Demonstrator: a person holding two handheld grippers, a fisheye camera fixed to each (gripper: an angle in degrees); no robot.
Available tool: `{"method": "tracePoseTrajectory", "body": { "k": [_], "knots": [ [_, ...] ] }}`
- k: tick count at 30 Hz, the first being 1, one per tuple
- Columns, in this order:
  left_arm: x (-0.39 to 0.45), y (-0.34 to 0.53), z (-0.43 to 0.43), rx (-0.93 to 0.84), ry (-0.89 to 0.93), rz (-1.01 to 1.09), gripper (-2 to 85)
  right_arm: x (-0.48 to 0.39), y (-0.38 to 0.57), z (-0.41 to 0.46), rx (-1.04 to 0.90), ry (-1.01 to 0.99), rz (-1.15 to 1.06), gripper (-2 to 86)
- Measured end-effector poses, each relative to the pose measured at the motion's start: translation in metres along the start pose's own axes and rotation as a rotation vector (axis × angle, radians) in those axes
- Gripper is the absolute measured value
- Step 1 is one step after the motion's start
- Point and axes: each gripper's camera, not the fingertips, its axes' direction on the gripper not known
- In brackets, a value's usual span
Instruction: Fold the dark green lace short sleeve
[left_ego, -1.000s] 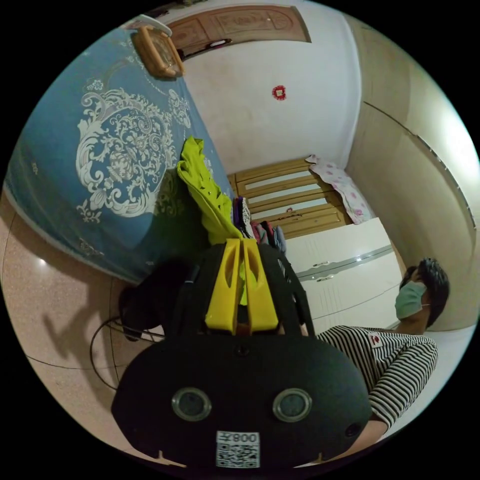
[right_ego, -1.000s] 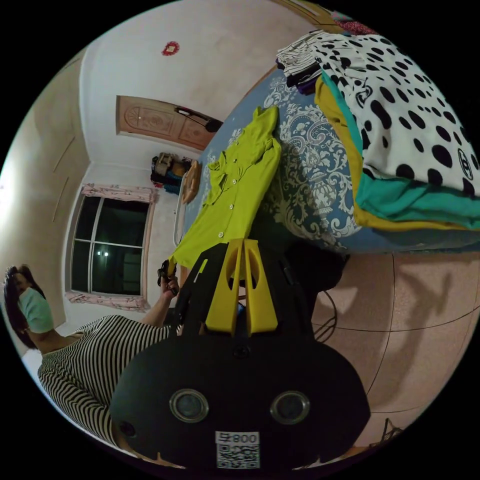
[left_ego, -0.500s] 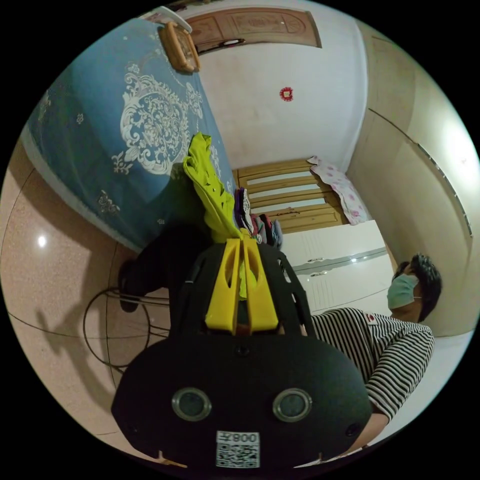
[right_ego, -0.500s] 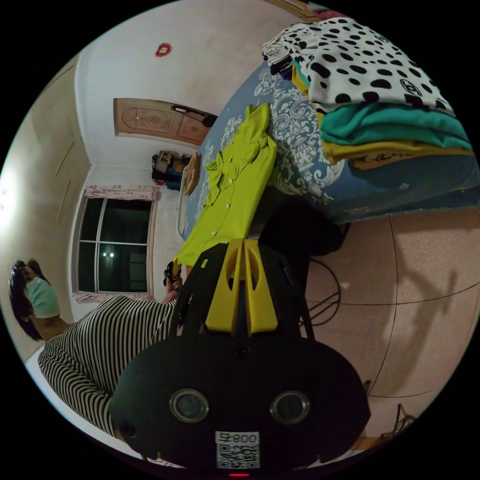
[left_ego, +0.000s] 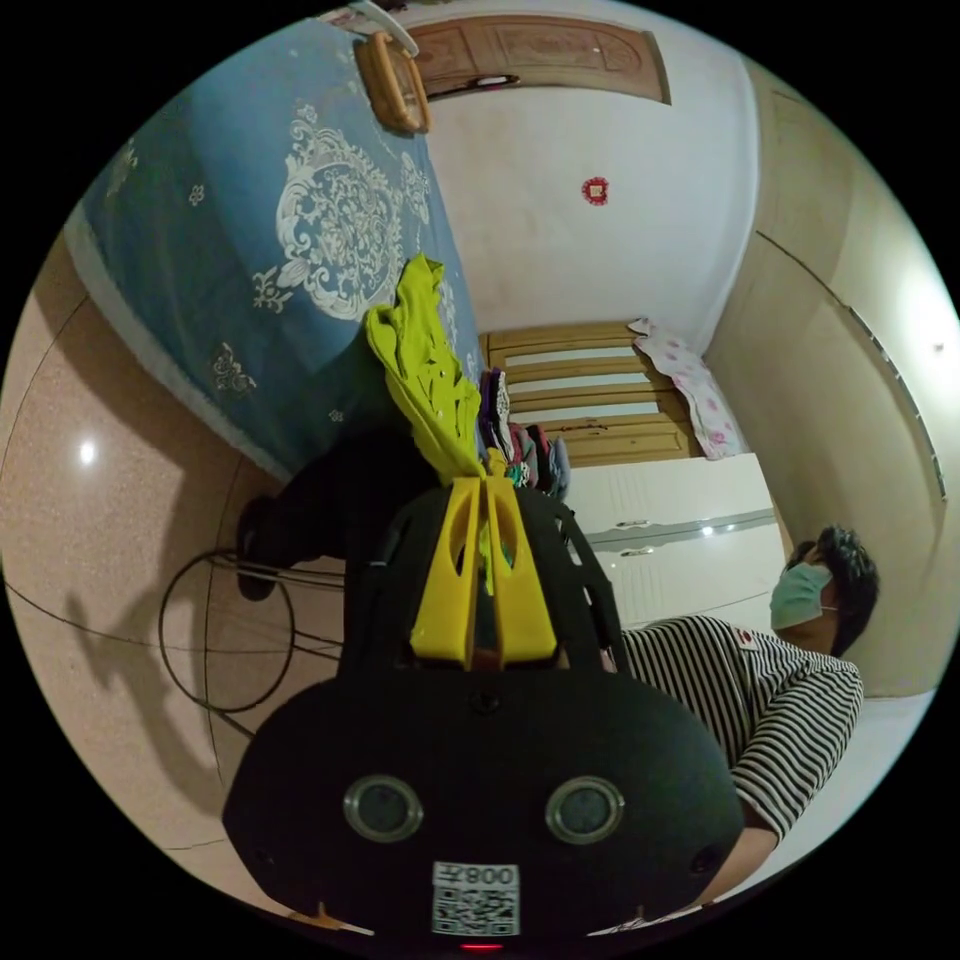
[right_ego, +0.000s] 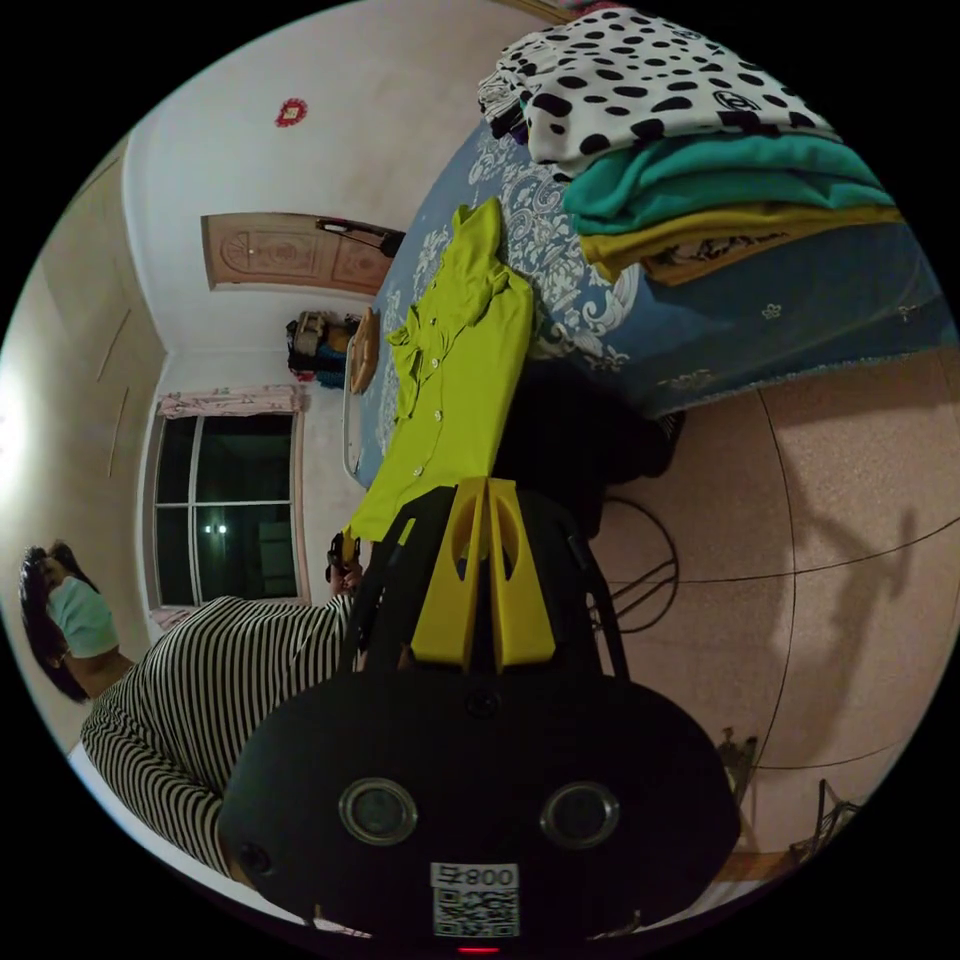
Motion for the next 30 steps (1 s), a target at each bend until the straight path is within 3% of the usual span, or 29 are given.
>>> {"method": "tracePoseTrajectory", "body": {
  "k": [14, 30],
  "knots": [
    [0.049, -0.149, 0.106, -0.019, 0.012, 0.118, 0.7, -0.075, -0.161, 0.036, 0.056, 0.101, -0.146, 0.2],
    [0.064, -0.384, 0.291, -0.056, -0.11, 0.14, 0.9, -0.151, -0.465, 0.154, -0.021, 0.316, -0.231, 0.1]
  ]
}}
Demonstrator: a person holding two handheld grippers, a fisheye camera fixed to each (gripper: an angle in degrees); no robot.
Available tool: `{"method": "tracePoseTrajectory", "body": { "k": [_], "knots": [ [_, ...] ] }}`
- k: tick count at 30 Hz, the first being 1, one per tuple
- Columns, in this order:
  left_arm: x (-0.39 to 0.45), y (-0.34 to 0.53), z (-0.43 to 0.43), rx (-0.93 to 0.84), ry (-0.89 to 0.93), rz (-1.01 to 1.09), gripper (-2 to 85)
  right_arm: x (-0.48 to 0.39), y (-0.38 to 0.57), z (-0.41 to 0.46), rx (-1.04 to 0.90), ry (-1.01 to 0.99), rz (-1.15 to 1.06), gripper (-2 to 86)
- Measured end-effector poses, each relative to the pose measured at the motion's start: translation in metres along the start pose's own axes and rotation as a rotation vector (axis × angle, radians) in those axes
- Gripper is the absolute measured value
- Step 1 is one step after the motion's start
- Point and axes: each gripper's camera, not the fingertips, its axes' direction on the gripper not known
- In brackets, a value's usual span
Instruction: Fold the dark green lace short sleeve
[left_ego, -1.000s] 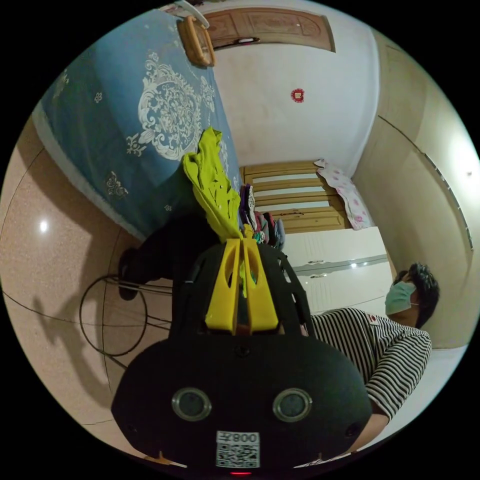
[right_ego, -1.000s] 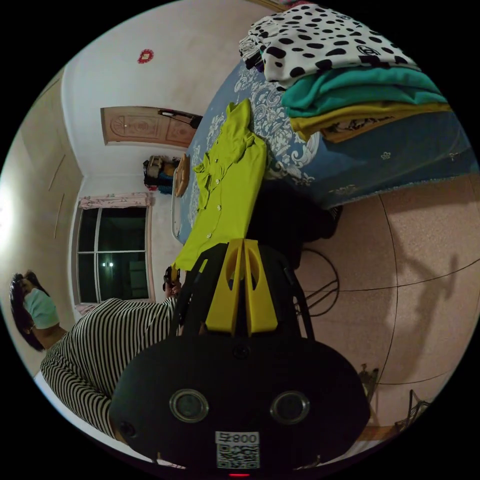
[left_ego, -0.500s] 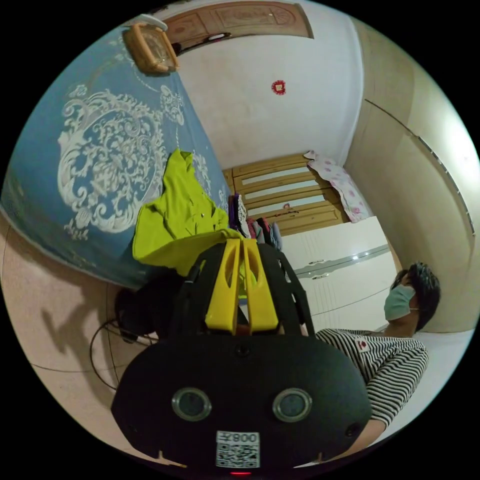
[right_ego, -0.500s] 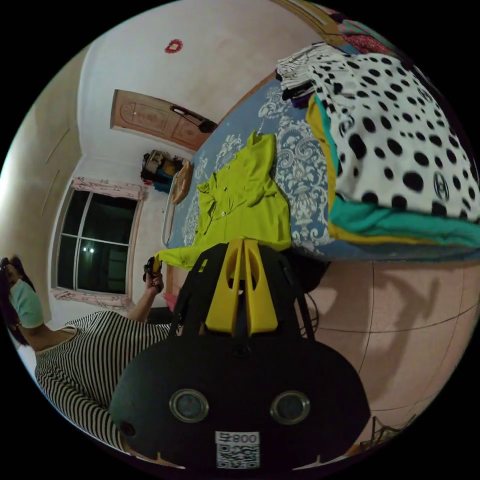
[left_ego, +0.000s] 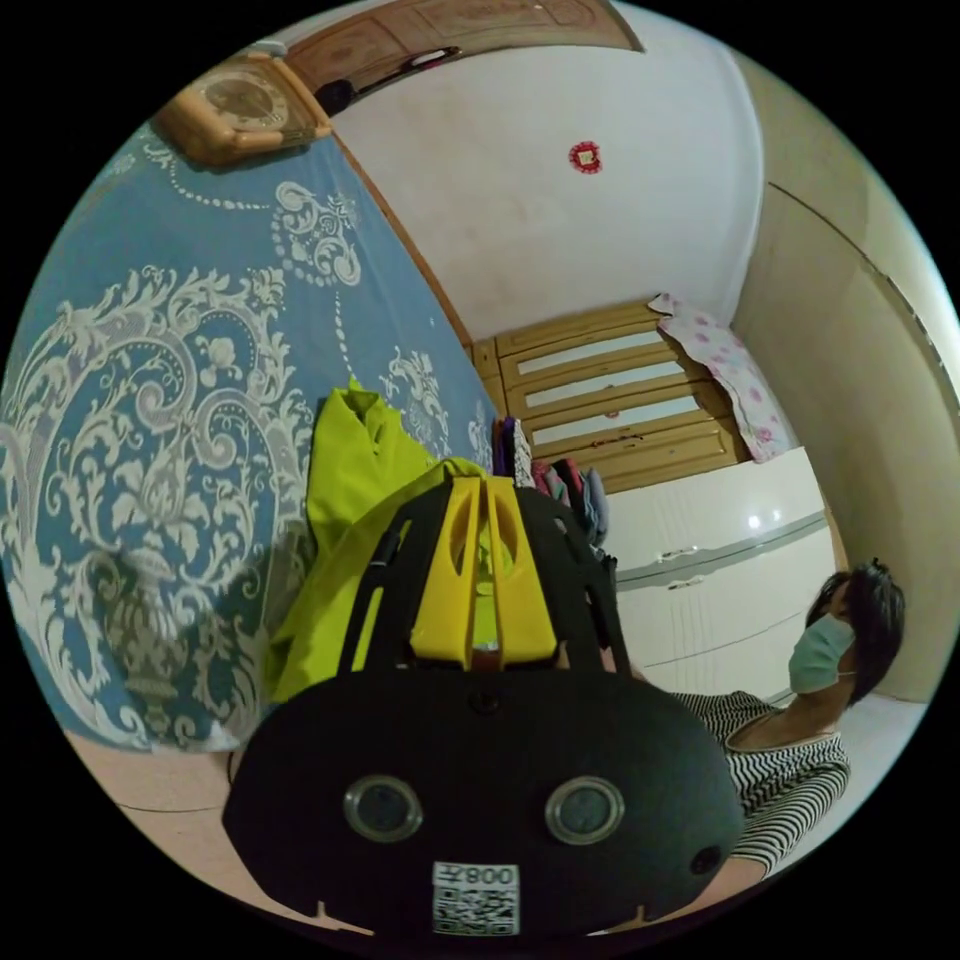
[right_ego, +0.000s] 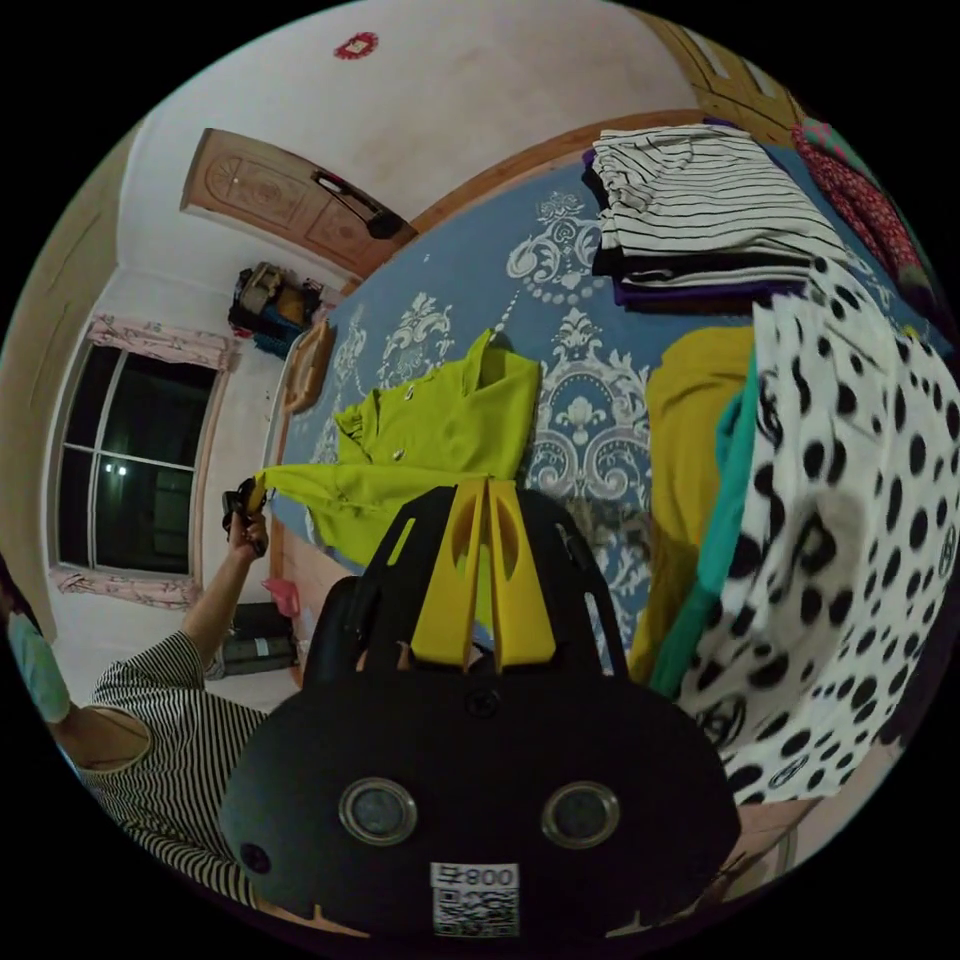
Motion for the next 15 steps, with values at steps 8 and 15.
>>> {"method": "tracePoseTrajectory", "body": {
  "k": [8, 15],
  "knots": [
    [-0.037, -0.1, 0.091, -0.005, -0.086, -0.065, 1.2, 0.008, -0.131, 0.078, -0.088, 0.062, 0.038, 0.1],
    [-0.066, -0.145, 0.151, 0.009, -0.176, -0.127, 3.9, 0.016, -0.206, 0.147, -0.15, 0.062, 0.099, 0.4]
  ]
}}
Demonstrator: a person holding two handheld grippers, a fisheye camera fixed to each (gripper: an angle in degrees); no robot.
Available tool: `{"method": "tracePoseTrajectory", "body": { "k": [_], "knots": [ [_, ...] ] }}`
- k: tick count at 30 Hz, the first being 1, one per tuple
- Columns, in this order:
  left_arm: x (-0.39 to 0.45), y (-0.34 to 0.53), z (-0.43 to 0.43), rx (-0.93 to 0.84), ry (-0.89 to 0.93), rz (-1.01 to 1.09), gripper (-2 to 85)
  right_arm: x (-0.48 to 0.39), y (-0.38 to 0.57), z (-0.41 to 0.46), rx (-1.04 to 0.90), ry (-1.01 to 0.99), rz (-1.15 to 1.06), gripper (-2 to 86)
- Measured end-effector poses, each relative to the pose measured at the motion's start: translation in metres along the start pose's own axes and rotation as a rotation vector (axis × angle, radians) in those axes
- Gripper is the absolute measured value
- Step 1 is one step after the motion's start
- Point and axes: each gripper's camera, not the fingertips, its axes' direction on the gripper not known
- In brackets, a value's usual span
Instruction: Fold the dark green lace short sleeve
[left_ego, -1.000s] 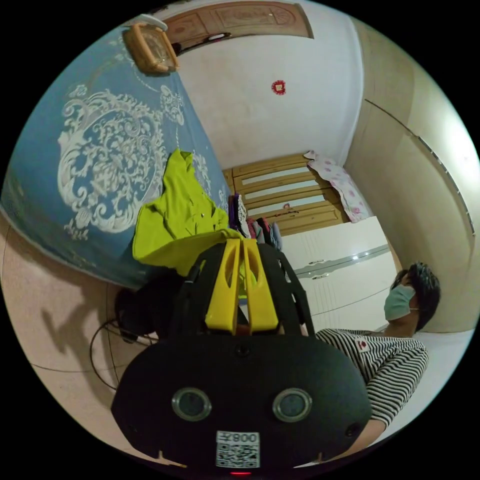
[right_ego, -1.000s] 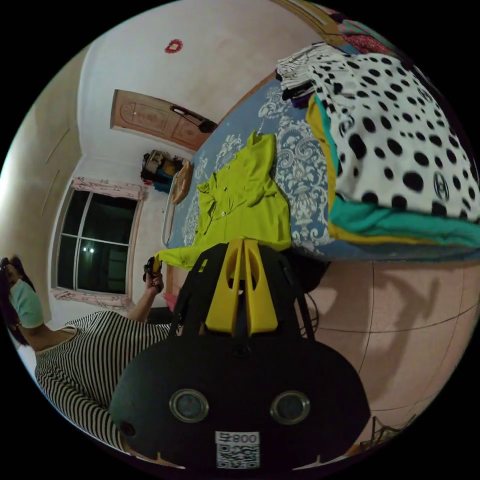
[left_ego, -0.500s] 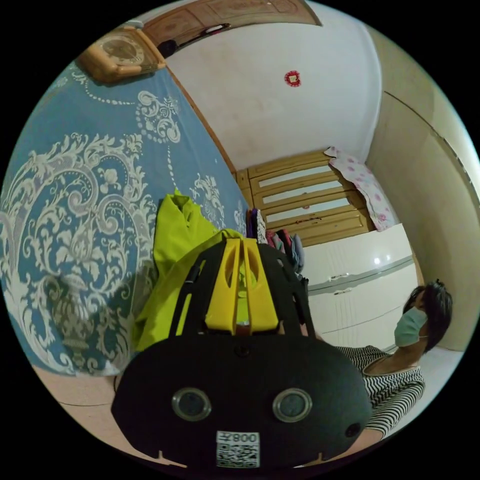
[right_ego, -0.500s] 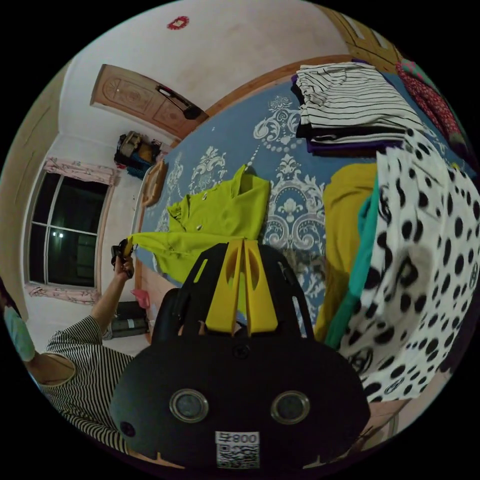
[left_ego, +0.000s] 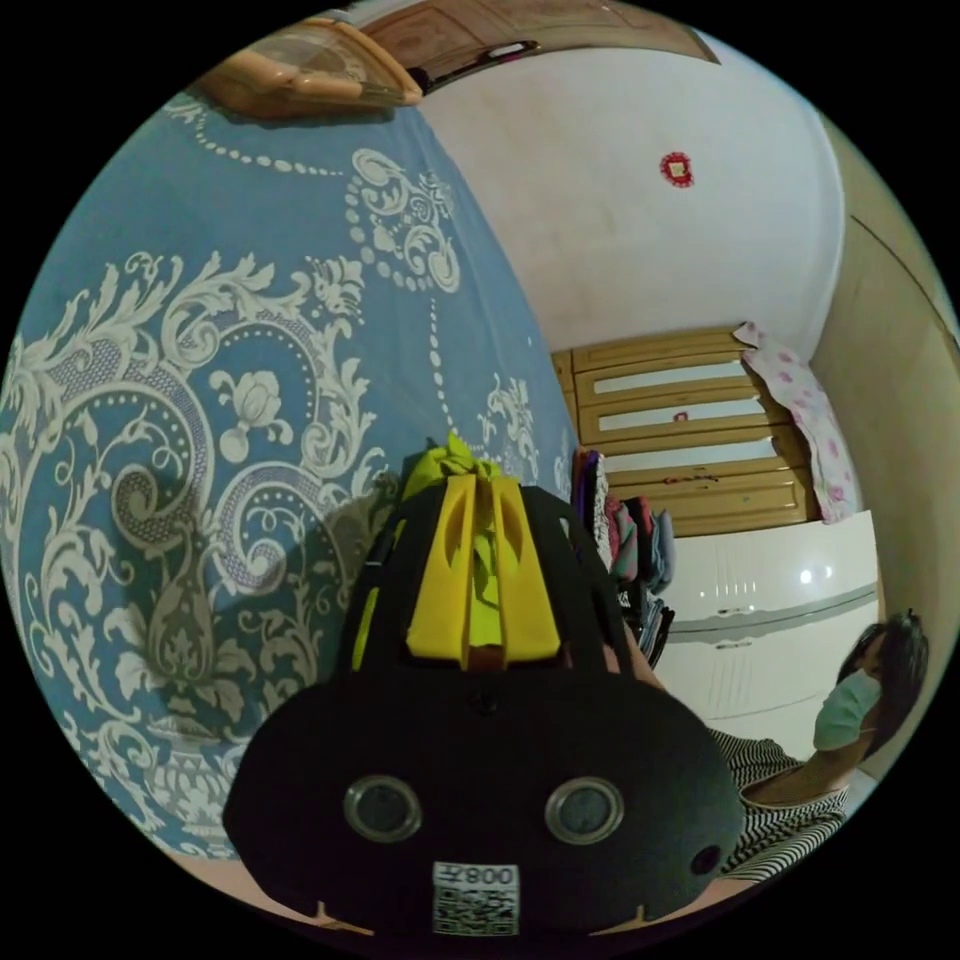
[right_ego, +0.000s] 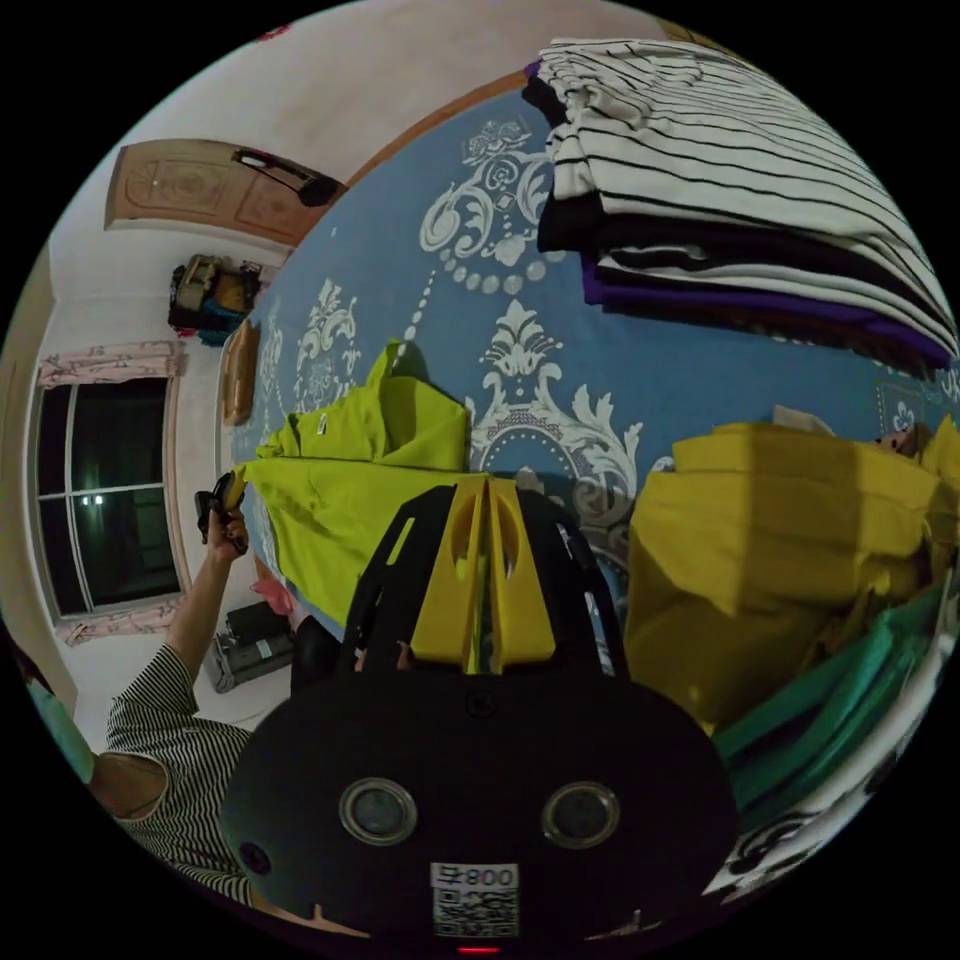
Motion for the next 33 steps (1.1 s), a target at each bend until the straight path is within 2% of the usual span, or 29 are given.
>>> {"method": "tracePoseTrajectory", "body": {
  "k": [7, 10, 16, 19, 22, 25, 33],
  "knots": [
    [0.007, -0.013, 0.036, 0.09, 0.06, 0.025, 6.5, -0.018, -0.032, 0.006, 0.169, -0.064, 0.02, 1.9],
    [0.021, -0.004, 0.07, 0.003, 0.097, 0.066, 6.6, -0.042, -0.033, 0.013, 0.21, -0.045, -0.043, 3.1],
    [0.049, 0.004, 0.161, -0.236, 0.067, 0.152, 6.1, -0.119, -0.048, 0.072, 0.064, 0.133, -0.287, 5.1],
    [0.06, -0.002, 0.207, -0.321, 0.062, 0.17, 4.8, -0.161, -0.063, 0.107, -0.008, 0.222, -0.431, 3.5],
    [0.073, -0.012, 0.249, -0.398, -0.03, 0.212, 2.7, -0.189, -0.078, 0.146, -0.099, 0.307, -0.526, 1.2],
    [0.079, -0.027, 0.283, -0.439, -0.101, 0.215, 1.3, -0.203, -0.092, 0.171, -0.123, 0.393, -0.557, 0.0],
    [0.099, -0.063, 0.342, -0.467, -0.263, 0.297, 0.3, -0.215, -0.128, 0.189, -0.076, 0.416, -0.552, -0.5]
  ]
}}
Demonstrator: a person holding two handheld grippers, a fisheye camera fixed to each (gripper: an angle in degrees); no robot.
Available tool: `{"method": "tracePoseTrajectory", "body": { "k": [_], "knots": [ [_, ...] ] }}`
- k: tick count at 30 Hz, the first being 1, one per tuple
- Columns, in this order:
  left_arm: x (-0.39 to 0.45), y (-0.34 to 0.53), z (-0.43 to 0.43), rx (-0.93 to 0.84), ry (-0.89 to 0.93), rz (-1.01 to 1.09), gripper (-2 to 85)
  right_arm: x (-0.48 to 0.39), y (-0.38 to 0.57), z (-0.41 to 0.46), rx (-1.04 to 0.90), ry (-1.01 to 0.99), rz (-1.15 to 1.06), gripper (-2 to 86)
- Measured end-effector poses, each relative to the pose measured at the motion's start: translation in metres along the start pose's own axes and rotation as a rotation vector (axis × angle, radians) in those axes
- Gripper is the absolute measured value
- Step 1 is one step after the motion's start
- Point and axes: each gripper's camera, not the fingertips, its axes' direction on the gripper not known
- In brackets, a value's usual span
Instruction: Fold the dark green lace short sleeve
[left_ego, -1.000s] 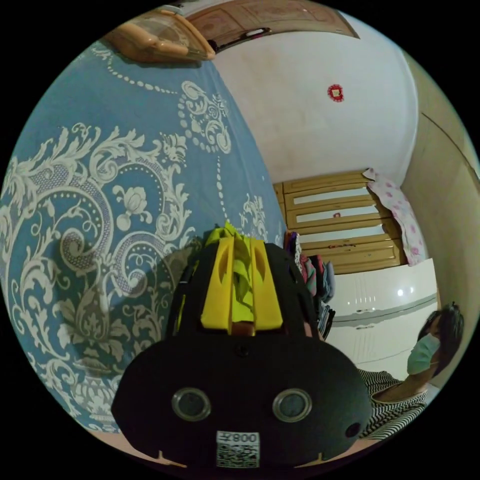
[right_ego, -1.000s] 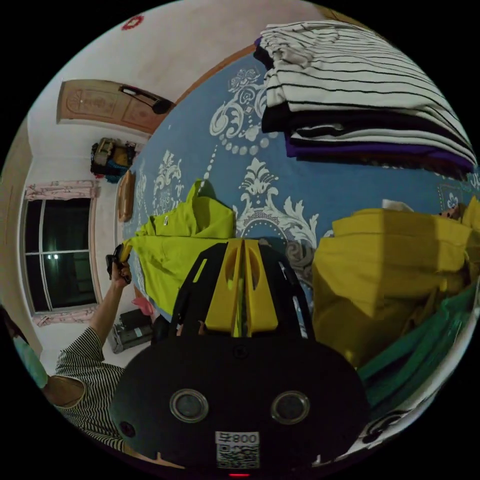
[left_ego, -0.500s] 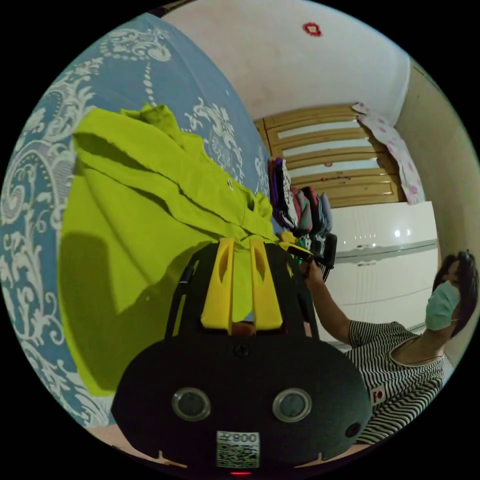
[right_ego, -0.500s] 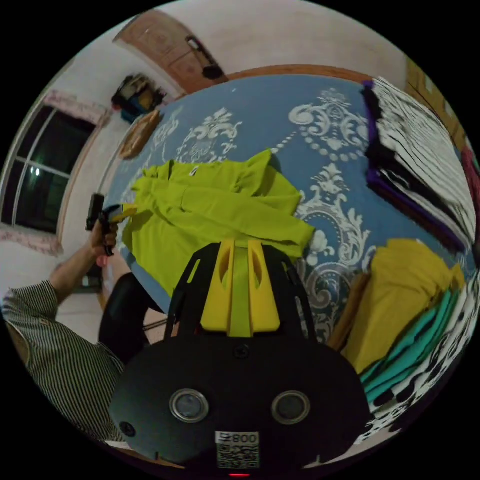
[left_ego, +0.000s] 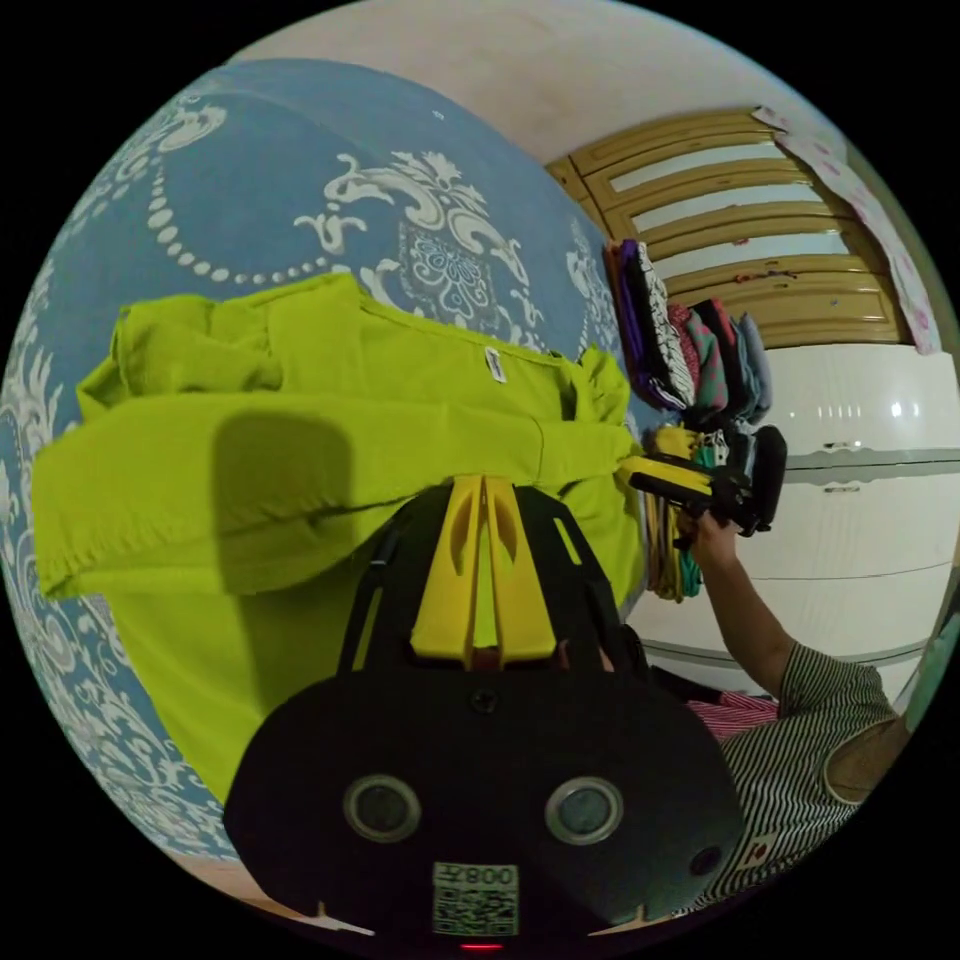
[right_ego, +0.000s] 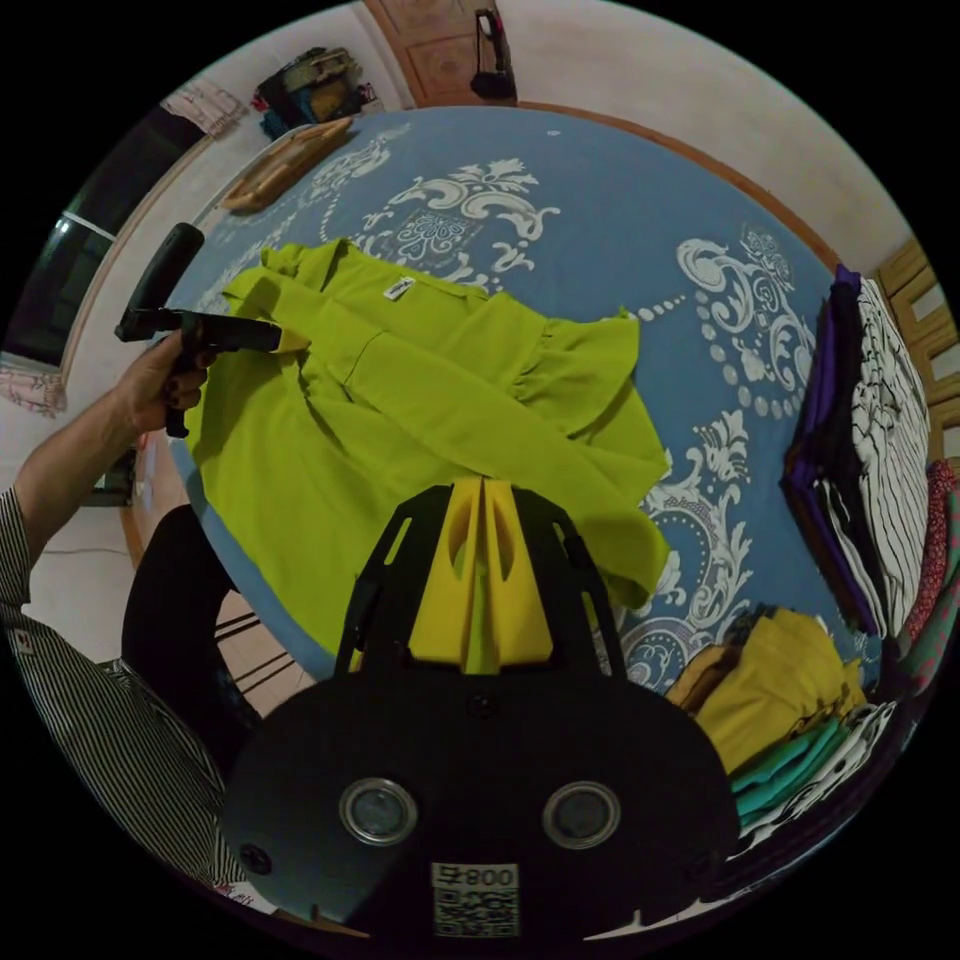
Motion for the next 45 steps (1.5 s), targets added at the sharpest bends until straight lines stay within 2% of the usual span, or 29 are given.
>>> {"method": "tracePoseTrajectory", "body": {
  "k": [6, 8, 10, 14, 19, 23, 28, 30, 34, 36, 41, 45],
  "knots": [
    [0.012, -0.029, 0.004, 0.089, -0.052, 0.034, 0.2, 0.013, -0.024, -0.004, 0.079, 0.044, 0.028, -0.5],
    [0.027, -0.033, 0.006, 0.105, -0.042, 0.121, 0.2, 0.023, -0.031, -0.008, 0.107, 0.045, 0.056, -0.4],
    [0.039, -0.035, 0.019, 0.039, -0.024, 0.203, 0.2, 0.037, -0.04, -0.012, 0.139, -0.007, 0.087, -0.2],
    [0.049, -0.045, 0.05, -0.09, -0.222, 0.237, 0.2, 0.055, -0.051, -0.006, 0.122, -0.004, 0.113, 0.0],
    [0.034, -0.066, 0.027, 0.069, -0.296, 0.12, 0.3, 0.083, -0.046, -0.017, 0.19, -0.043, 0.157, 0.1],
    [0.022, -0.057, 0.0, 0.149, -0.193, 0.114, 0.4, 0.099, -0.023, -0.024, 0.239, -0.1, 0.154, 0.1],
    [0.014, -0.015, -0.002, 0.1, -0.112, 0.147, 1.1, 0.119, 0.034, -0.007, 0.191, -0.158, 0.149, 0.1],
    [0.011, -0.006, 0.004, 0.052, -0.141, 0.16, 1.8, 0.123, 0.046, 0.005, 0.127, -0.181, 0.13, 0.1],
    [0.018, -0.009, 0.009, 0.006, -0.198, 0.218, 4.7, 0.137, 0.061, 0.018, 0.061, -0.102, 0.157, 0.3],
    [0.016, -0.013, 0.009, 0.01, -0.175, 0.182, 5.6, 0.151, 0.066, 0.02, 0.076, -0.134, 0.202, 0.8],
    [-0.011, -0.016, 0.007, 0.084, 0.026, 0.015, 6.5, 0.199, 0.085, 0.023, 0.178, -0.296, 0.386, 3.4],
    [-0.026, -0.02, 0.008, 0.097, 0.092, -0.061, 5.6, 0.234, 0.098, 0.033, 0.223, -0.407, 0.509, 4.9]
  ]
}}
